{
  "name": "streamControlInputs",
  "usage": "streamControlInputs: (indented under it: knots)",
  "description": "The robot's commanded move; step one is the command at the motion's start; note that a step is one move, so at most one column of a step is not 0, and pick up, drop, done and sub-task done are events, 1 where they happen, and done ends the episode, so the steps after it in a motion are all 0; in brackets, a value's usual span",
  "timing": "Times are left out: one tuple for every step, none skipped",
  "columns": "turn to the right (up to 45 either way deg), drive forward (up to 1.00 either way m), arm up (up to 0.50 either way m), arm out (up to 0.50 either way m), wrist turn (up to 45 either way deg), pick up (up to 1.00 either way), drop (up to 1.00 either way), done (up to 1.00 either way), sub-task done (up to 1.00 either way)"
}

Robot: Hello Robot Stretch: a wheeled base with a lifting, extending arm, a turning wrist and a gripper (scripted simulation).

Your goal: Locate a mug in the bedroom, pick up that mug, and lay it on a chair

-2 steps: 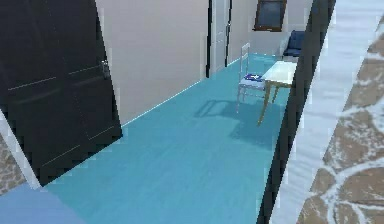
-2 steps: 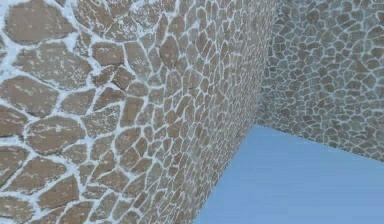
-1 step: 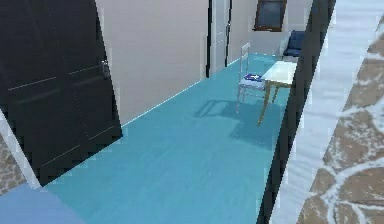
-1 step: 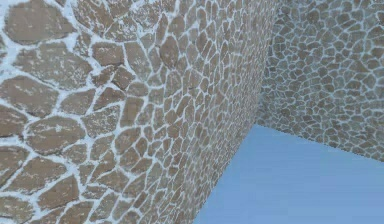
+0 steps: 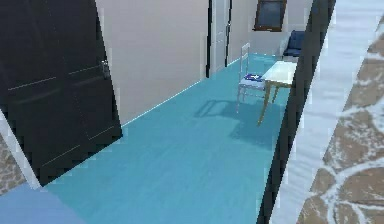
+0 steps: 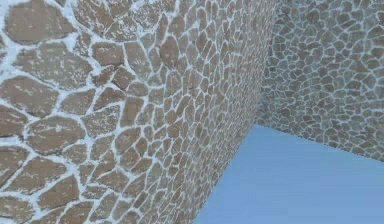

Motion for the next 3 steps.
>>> streamControlInputs:
  knots:
    - [-39.0,0.0,0.0,0.0,0.0,0.0,0.0,0.0,0.0]
    - [0.0,0.05,0.0,0.0,0.0,0.0,0.0,0.0,0.0]
    - [45.0,0.0,0.0,0.0,0.0,0.0,0.0,0.0,0.0]
